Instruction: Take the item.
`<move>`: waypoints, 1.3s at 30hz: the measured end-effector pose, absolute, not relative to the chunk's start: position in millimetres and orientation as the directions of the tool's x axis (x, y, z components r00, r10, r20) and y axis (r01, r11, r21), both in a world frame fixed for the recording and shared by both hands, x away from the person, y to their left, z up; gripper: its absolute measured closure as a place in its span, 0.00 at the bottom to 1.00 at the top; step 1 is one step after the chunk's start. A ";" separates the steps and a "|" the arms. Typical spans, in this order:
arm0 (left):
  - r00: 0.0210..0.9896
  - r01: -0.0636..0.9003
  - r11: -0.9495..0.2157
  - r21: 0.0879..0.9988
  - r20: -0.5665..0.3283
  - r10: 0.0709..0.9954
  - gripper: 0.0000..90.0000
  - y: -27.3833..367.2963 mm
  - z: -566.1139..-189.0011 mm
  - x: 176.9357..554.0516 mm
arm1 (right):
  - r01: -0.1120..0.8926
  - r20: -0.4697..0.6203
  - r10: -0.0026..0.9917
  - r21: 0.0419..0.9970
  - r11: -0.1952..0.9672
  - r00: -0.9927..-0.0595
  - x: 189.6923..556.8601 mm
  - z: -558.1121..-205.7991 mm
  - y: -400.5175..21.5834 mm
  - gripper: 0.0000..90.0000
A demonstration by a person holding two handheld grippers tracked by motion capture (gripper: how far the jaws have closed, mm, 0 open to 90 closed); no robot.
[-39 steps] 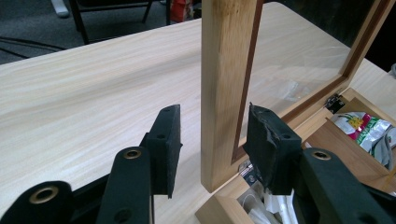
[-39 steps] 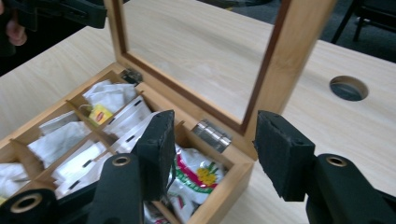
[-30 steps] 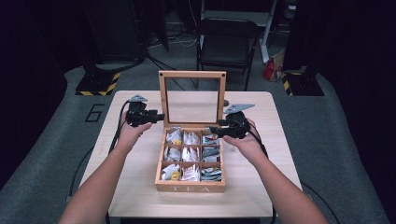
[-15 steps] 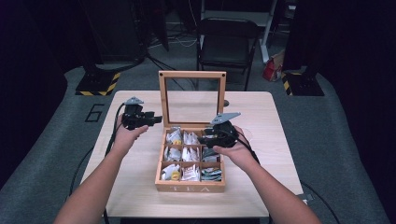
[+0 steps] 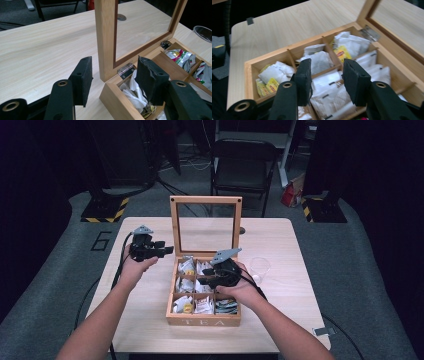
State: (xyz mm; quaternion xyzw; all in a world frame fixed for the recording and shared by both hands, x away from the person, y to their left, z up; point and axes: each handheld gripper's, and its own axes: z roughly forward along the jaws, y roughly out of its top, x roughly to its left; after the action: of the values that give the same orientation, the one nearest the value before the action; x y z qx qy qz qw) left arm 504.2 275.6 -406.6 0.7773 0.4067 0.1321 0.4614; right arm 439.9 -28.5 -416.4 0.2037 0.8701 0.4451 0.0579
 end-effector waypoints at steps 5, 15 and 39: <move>0.639 0.506 -0.245 0.827 -0.168 0.751 0.52 276.4 -405.3 501.8 | 0.302 0.102 0.373 0.792 0.530 -0.922 437.7 -420.2 -18.7 0.70; 0.629 0.507 -0.222 0.833 -0.181 0.756 0.52 281.2 -405.7 496.5 | 0.309 0.130 0.339 0.775 0.551 -0.932 432.9 -425.2 -5.8 0.69; 0.623 0.509 -0.221 0.832 -0.179 0.761 0.52 284.4 -408.4 493.4 | 0.271 0.161 0.233 0.764 0.586 -0.959 419.3 -433.2 13.6 0.71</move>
State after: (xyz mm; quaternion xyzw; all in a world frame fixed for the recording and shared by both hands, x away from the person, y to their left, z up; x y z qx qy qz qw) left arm 493.4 284.4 -408.4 0.7696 0.4126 0.1349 0.4683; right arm 419.3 13.6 -433.2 0.1415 0.8902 0.4326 -0.0219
